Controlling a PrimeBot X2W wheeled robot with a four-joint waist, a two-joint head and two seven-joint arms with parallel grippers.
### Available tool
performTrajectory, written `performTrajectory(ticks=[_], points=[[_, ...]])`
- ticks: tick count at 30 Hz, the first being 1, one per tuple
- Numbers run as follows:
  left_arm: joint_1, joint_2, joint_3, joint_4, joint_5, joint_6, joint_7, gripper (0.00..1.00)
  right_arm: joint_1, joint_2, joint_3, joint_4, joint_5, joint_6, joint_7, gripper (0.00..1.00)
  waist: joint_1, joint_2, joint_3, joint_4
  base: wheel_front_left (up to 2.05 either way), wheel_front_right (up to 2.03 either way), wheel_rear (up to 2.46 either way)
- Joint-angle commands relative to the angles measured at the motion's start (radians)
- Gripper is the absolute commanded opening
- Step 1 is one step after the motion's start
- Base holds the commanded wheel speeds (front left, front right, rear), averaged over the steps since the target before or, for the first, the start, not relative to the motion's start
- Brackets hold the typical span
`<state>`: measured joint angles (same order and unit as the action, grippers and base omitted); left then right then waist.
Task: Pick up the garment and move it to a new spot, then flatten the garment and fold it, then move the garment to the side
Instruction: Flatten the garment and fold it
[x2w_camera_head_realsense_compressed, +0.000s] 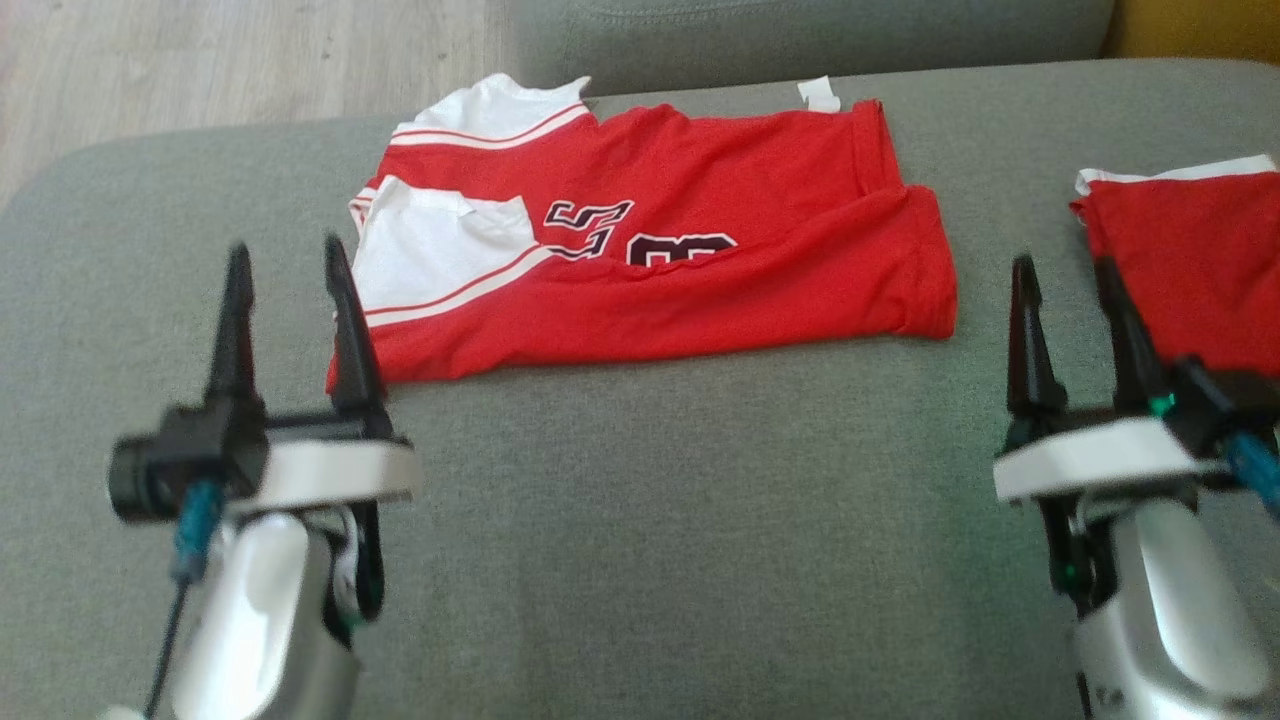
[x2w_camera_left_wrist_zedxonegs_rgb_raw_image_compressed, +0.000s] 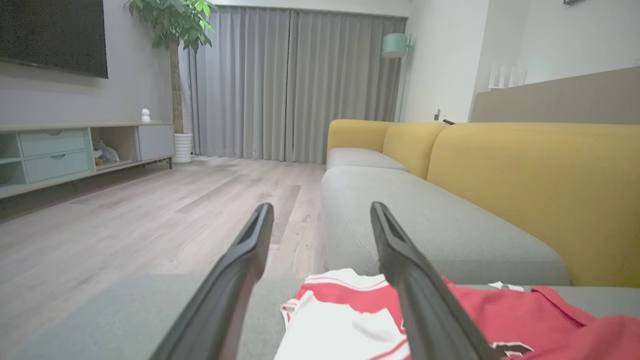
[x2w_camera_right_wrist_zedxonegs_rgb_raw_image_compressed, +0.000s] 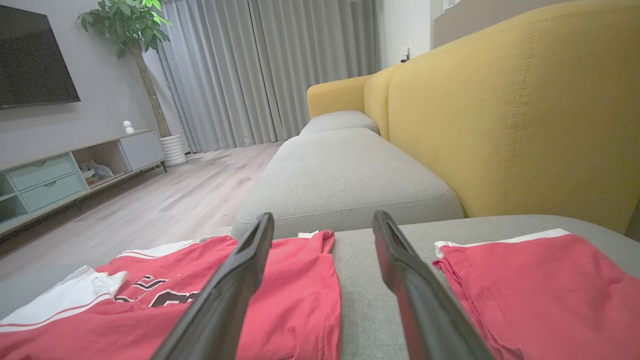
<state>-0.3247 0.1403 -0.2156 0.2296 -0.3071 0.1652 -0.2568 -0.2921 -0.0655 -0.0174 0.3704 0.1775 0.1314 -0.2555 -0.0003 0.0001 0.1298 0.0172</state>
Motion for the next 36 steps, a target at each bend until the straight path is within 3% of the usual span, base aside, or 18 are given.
performTrajectory(ticks=[1,8,17,28,36], points=[[-0.010,0.003,0.046,-0.038,0.014,-0.007,-0.005,1.00,-0.026,0.002,0.006,-0.060,-0.014,-0.001,-0.006,1.00,0.0003,-0.0001,-0.006,-0.001,0.00,0.00,0.00],[0.070,-0.042,0.077,0.004,0.073,-0.062,-0.005,1.00,0.067,0.015,0.017,-0.140,0.003,-0.001,-0.006,1.00,0.0003,-0.0001,-0.003,-0.017,0.00,0.00,0.00],[-0.034,-0.027,0.068,0.286,0.096,-0.092,0.024,1.00,0.052,0.015,0.060,-0.162,0.032,-0.001,-0.006,1.00,0.0003,-0.0001,0.054,-0.057,0.00,0.00,0.00],[-0.165,0.027,0.100,0.560,0.110,-0.007,0.062,1.00,0.047,0.015,0.076,-0.159,0.050,-0.001,-0.006,1.00,0.0003,-0.0001,0.096,-0.092,0.00,0.00,0.00],[-0.212,0.045,0.098,0.668,0.104,-0.008,0.069,1.00,0.060,0.015,0.099,-0.165,0.062,-0.001,-0.006,1.00,0.0003,-0.0001,0.105,-0.103,0.00,0.00,0.00]])
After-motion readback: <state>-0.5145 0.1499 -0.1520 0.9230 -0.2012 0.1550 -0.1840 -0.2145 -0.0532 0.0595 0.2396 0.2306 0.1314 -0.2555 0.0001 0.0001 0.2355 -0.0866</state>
